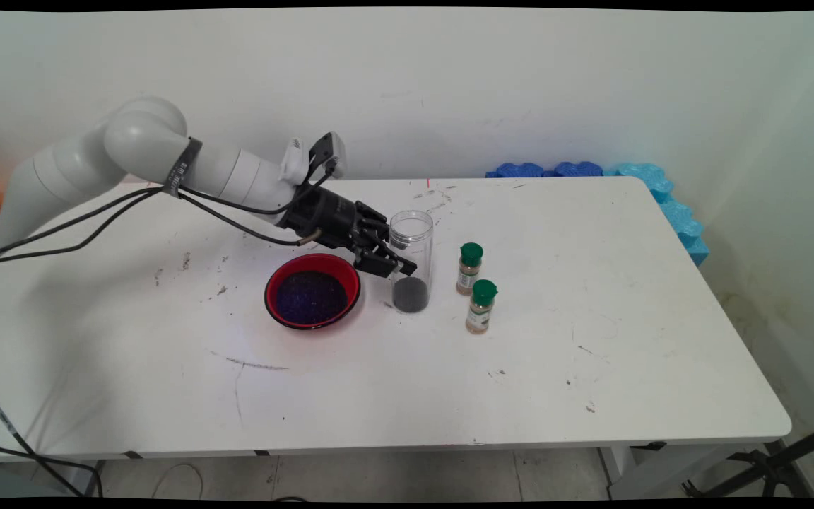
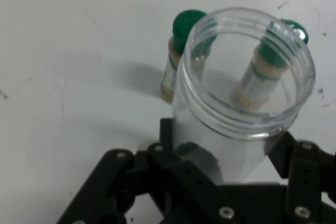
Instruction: Pour the black seasoning powder in the red bowl
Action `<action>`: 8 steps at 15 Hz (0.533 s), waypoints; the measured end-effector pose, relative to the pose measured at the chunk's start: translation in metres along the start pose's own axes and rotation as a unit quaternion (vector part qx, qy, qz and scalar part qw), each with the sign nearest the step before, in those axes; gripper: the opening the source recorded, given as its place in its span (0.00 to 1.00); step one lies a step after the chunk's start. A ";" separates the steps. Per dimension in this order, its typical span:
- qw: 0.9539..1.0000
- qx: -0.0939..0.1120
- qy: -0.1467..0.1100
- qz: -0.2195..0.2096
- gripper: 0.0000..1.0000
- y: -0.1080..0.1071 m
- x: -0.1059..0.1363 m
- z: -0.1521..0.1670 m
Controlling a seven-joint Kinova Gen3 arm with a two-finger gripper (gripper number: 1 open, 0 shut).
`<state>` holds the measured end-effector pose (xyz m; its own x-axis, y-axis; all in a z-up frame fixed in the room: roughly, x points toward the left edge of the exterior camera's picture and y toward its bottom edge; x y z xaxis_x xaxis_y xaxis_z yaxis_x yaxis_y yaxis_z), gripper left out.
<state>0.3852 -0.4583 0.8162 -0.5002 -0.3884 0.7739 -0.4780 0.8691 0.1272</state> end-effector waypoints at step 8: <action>1.000 -0.003 -0.005 0.030 0.00 0.013 0.018 -0.033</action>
<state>0.3938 -0.4442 0.8525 -0.5342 -0.3388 0.7745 -0.4427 0.8926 0.0851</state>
